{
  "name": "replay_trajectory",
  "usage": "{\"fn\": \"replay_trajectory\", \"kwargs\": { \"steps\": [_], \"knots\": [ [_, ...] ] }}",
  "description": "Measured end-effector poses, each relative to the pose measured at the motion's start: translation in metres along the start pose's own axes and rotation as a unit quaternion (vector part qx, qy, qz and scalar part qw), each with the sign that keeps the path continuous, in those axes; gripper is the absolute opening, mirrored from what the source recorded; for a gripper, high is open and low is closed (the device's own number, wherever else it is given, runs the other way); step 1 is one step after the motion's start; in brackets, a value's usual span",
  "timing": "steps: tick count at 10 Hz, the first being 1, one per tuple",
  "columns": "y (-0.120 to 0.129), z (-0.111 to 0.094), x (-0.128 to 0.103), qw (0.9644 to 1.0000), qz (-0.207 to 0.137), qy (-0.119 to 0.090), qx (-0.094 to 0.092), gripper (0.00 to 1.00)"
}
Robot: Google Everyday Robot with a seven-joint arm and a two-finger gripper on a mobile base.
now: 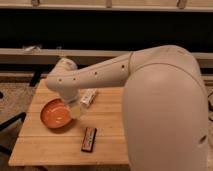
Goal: Place the white sponge in the ceramic bowl
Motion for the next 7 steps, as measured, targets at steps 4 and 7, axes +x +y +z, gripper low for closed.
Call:
{"fn": "replay_trajectory", "kwargs": {
  "steps": [4, 7],
  "knots": [
    [-0.019, 0.013, -0.055, 0.9977, -0.066, -0.016, -0.003, 0.01],
    [-0.044, 0.028, -0.063, 0.9966, -0.075, -0.033, -0.003, 0.27]
  ]
}}
